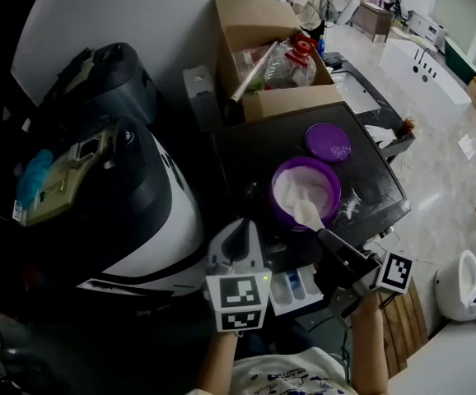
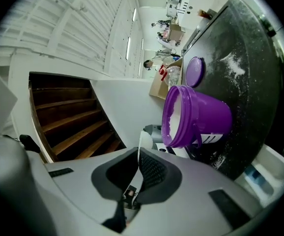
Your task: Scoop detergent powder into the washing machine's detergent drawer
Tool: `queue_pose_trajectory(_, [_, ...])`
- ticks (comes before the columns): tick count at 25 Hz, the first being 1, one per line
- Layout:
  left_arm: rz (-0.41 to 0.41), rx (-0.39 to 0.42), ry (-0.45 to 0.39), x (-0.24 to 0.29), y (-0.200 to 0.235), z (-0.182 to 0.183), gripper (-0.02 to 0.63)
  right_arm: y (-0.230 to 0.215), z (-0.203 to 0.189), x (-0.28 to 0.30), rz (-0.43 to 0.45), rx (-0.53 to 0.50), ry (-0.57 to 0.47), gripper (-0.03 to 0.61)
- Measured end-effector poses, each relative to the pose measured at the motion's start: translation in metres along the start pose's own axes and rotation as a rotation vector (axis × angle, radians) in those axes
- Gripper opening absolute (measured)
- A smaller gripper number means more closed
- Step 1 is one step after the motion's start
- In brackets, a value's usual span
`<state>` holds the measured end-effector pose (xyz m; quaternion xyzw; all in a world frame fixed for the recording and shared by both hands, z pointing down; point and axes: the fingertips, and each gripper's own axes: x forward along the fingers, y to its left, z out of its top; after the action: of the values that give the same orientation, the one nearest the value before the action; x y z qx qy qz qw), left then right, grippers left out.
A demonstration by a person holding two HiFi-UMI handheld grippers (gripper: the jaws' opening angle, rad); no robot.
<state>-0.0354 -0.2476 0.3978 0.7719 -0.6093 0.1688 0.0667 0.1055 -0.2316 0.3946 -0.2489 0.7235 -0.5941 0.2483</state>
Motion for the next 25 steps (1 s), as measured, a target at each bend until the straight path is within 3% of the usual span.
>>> queue_pose_trajectory(15, [-0.160,0.029,0.027,-0.048,0.003,-0.039,0.002,-0.003,-0.062,-0.055,-0.079,0.002,-0.192,0.020])
queue_pose_trajectory(25, [-0.226,0.029,0.051,-0.062,-0.011,-0.058,0.002,-0.010,-0.088,-0.077,-0.132,0.005,-0.220,0.020])
